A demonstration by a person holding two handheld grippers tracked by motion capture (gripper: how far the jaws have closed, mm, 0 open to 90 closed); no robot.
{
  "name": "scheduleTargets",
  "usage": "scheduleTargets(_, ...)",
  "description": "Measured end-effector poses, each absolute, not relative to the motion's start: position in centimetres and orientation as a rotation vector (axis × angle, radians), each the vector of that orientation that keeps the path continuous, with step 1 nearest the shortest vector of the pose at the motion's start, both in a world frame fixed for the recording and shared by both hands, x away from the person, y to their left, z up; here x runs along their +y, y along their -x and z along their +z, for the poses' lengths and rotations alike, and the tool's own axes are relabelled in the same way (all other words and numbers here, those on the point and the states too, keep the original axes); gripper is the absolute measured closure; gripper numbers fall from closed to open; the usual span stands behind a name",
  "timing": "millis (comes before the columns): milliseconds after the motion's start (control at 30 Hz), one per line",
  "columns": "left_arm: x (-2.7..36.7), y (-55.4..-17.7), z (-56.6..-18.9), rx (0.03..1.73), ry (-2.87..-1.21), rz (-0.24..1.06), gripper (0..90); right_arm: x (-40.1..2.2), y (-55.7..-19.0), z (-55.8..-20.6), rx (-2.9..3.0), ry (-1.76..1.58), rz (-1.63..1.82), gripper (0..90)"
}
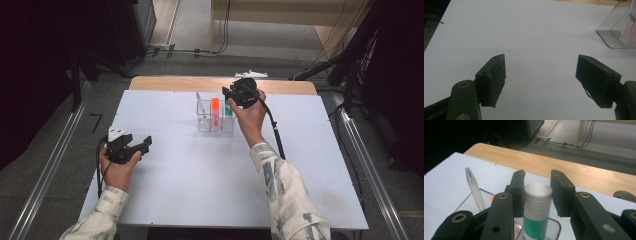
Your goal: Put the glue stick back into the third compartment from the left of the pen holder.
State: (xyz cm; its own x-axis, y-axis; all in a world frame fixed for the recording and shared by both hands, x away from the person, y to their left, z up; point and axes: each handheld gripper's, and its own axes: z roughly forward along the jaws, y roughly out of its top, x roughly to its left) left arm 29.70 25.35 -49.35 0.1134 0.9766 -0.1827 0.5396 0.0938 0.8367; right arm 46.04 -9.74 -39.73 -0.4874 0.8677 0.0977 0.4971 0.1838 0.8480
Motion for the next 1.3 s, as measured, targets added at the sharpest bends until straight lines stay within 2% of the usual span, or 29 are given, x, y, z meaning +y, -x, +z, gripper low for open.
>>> scheduleTargets(433, 25.2, -29.7, -49.4, 1.537, -1.561, 0.662, 24.8, -10.5, -45.2, -40.9, 2.091, -1.276, 1.223, 63.1)
scheduleTargets(1000, 25.2, -29.8, -49.4, 1.538, -1.562, 0.662, 24.8, -11.3, -45.3, -41.1, 2.081, -1.296, 1.229, 56.8)
scheduleTargets(1300, 25.2, -29.7, -49.4, 1.542, -1.566, 0.667, 24.6, -13.0, -45.1, -41.4, 2.047, -1.327, 1.237, 44.8)
